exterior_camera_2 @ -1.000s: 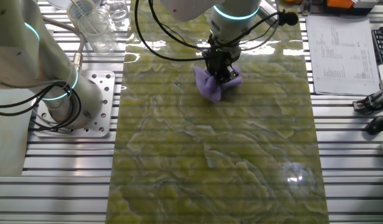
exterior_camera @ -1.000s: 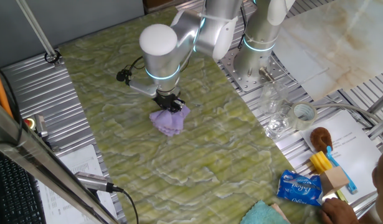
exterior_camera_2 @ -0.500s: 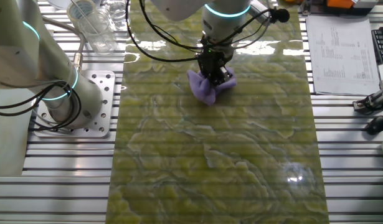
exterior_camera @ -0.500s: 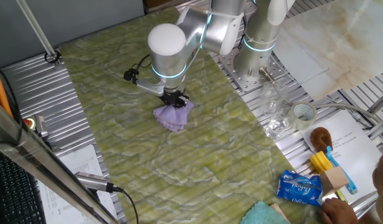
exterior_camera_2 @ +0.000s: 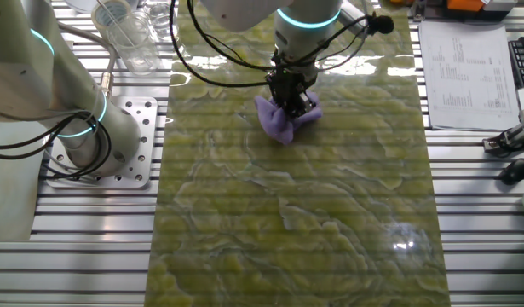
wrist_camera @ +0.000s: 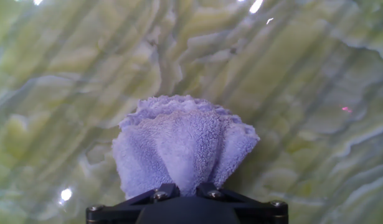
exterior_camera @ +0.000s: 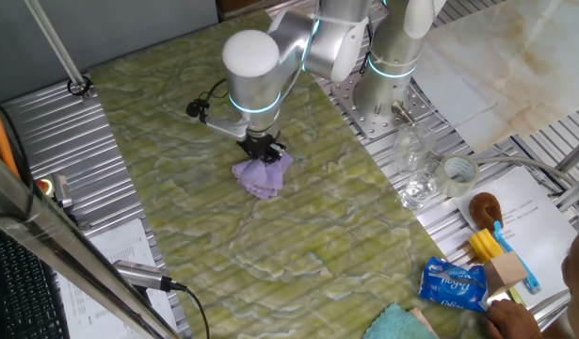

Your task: Clean the table with a cloth

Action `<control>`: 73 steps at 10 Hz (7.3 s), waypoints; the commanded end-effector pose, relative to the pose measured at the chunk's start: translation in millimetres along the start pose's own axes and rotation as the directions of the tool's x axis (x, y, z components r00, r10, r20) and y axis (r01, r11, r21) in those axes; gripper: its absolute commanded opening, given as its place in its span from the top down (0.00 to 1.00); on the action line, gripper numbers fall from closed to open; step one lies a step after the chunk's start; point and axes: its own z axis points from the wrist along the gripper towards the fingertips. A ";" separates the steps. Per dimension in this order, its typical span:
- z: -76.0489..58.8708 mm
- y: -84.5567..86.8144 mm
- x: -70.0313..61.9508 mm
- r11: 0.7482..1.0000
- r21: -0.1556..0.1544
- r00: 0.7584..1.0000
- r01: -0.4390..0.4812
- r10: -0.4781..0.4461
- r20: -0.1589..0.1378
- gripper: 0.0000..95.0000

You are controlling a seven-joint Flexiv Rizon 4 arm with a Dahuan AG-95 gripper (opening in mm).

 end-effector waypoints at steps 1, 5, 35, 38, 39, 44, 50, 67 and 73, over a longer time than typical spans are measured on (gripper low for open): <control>-0.5 0.5 -0.5 0.990 0.010 0.989 -0.143 0.143 0.023 1.00; 3.3 5.4 -0.3 0.982 0.030 0.982 -0.188 0.188 0.008 1.00; 1.8 22.9 -33.2 0.936 -0.068 0.936 -0.346 0.349 0.044 1.00; -0.3 7.1 -20.6 0.961 -0.029 0.961 -0.275 0.276 0.024 1.00; -0.2 2.4 -14.4 0.968 -0.016 0.968 -0.252 0.252 0.015 1.00; -0.3 -20.9 24.7 0.991 0.038 0.991 -0.129 0.130 -0.024 1.00; -11.3 -41.3 85.6 0.994 0.100 0.996 0.039 -0.030 -0.088 1.00; -46.9 -57.9 132.0 0.978 -0.005 0.957 0.210 -0.206 -0.206 1.00; -45.2 -58.6 121.8 0.994 0.069 0.994 0.088 -0.084 -0.066 1.00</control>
